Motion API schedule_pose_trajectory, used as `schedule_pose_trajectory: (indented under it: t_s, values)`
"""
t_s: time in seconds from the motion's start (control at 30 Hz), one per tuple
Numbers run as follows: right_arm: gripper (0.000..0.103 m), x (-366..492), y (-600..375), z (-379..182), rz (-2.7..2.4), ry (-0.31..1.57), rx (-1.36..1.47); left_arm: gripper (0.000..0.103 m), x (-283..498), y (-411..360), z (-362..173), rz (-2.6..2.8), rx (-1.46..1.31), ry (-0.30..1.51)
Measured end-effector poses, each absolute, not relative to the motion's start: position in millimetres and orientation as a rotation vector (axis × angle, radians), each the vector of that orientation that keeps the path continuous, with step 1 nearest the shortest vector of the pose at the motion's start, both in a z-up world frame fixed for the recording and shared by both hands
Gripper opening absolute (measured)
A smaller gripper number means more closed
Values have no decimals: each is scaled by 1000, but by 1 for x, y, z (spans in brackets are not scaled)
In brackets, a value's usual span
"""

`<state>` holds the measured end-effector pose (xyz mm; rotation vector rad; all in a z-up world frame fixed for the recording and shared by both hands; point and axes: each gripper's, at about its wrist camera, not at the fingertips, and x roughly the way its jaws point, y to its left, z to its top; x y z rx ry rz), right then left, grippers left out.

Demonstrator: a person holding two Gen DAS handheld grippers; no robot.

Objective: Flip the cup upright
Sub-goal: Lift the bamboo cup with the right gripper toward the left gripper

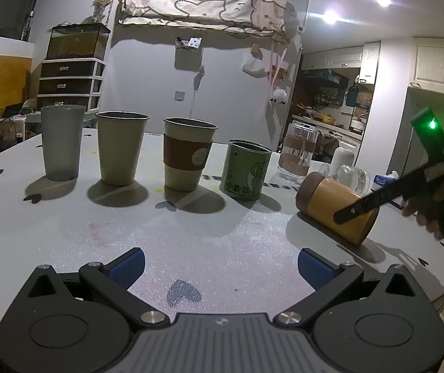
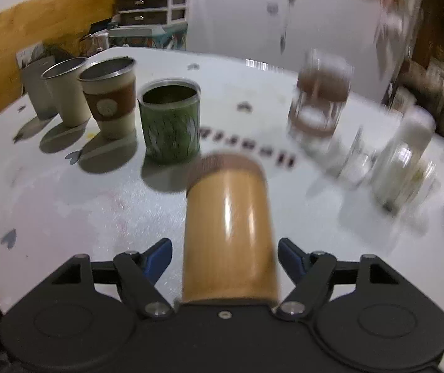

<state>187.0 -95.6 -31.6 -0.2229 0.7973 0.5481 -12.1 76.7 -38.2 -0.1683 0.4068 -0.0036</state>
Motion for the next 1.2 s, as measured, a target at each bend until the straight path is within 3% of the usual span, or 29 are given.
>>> schedule_pose_trajectory:
  t_s: [0.07,0.33,0.53,0.97,1.2]
  values:
    - [71,189,-96,-44,536,787,-236,103,-12,78,-39,-3,-175,411]
    - [71,151,-107,-54,580,738,-60,103,-10,82,-39,-10,-216,414]
    - [71,105,-83,-52,610,806,87,102,-10,95,-35,-31,-312,434]
    - [71,71,-16,-56,722,793,125,82,-3,136,-32,-43,-588,476]
    - [71,63,-22,-63,721,724,174,80,34,125,-39,-154,-678,587]
